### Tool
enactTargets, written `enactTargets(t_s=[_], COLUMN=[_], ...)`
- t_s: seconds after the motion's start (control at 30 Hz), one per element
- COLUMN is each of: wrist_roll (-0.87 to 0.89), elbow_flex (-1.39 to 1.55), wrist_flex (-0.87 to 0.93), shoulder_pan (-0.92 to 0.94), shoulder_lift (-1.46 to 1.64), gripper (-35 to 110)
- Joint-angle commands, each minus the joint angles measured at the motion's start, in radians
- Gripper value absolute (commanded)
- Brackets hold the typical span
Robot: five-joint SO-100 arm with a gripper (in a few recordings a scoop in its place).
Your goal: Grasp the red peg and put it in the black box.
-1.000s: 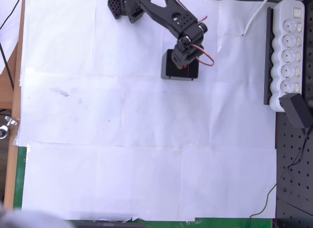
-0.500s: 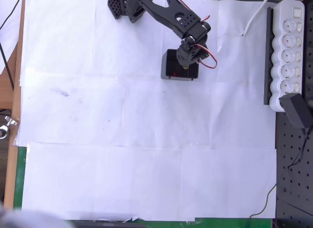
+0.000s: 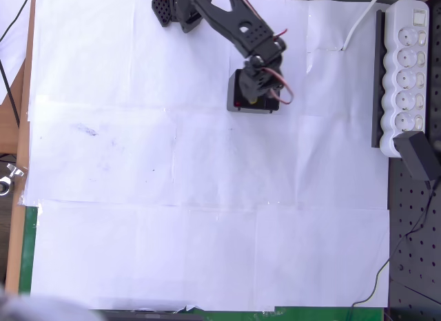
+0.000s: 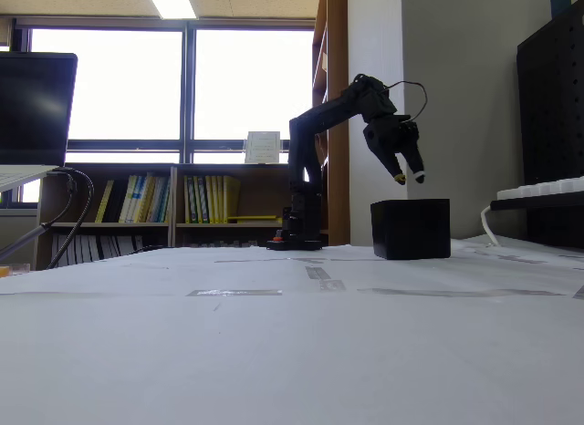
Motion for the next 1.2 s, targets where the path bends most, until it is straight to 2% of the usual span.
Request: enactTargets(t_s=[0.0, 0.1, 0.23, 0.53, 1.03, 1.17], wrist_roll=[-0.126, -0.169, -0.232, -0.215, -0.224, -0.321], elbow_flex=[-0.083, -0.244, -0.634, -1.144, -1.586, -1.649], wrist_flex=[-0.069, -0.067, -0.178, -0.244, -0.238, -0.077], shoulder_pan=[0.089, 0.183, 0.314, 0.459, 0.518, 0.538], shoulder_lift=[-0.264, -0.439, -0.718, -1.146, -1.528, -1.585], gripper=[0, 0, 0, 0, 0, 0])
